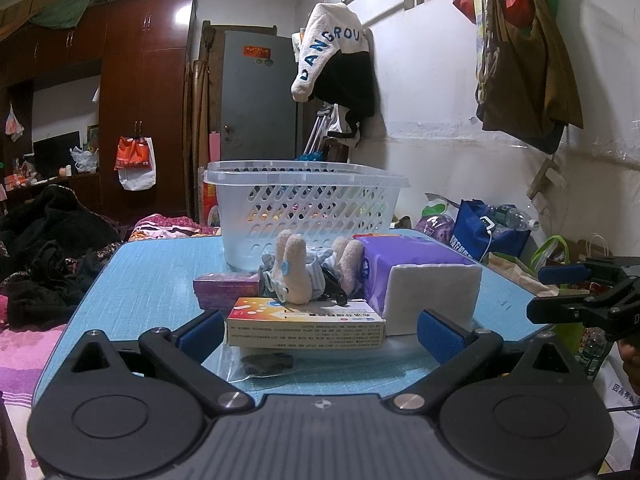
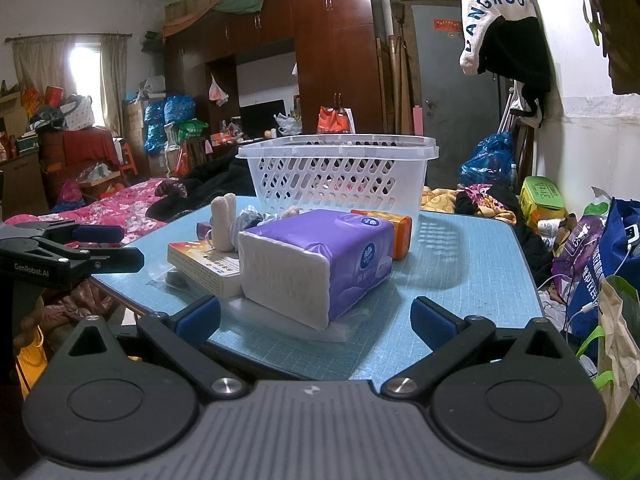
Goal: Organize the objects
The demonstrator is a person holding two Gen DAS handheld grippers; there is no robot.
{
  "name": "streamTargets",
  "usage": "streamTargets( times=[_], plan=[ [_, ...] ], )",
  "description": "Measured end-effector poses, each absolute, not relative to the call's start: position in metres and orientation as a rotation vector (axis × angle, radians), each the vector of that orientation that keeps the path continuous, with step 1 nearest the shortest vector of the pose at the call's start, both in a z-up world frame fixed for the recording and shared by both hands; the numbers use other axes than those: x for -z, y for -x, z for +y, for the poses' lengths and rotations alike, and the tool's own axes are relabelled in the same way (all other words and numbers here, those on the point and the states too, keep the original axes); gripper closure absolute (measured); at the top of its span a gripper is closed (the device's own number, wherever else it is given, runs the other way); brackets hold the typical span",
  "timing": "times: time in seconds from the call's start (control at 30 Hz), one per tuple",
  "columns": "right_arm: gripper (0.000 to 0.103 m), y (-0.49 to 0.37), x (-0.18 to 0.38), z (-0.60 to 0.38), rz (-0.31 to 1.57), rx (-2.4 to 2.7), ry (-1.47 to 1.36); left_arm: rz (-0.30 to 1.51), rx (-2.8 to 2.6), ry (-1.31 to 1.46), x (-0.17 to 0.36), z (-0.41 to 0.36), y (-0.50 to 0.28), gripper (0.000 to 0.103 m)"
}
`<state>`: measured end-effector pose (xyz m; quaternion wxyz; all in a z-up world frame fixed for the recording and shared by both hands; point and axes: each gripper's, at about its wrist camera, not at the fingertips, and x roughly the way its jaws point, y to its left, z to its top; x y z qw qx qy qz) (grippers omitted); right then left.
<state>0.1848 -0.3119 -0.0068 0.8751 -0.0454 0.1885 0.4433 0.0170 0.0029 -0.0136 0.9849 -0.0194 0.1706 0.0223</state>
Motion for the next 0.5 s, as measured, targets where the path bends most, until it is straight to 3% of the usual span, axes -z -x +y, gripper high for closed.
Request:
streamTargets(
  times=[0.5],
  plan=[
    [0.000,-0.1840,0.0070,-0.3119,0.393,-0.926,0.096,0.343,-0.044,0.037,0.0136,0.0027,-0.0169,0.000]
  ],
)
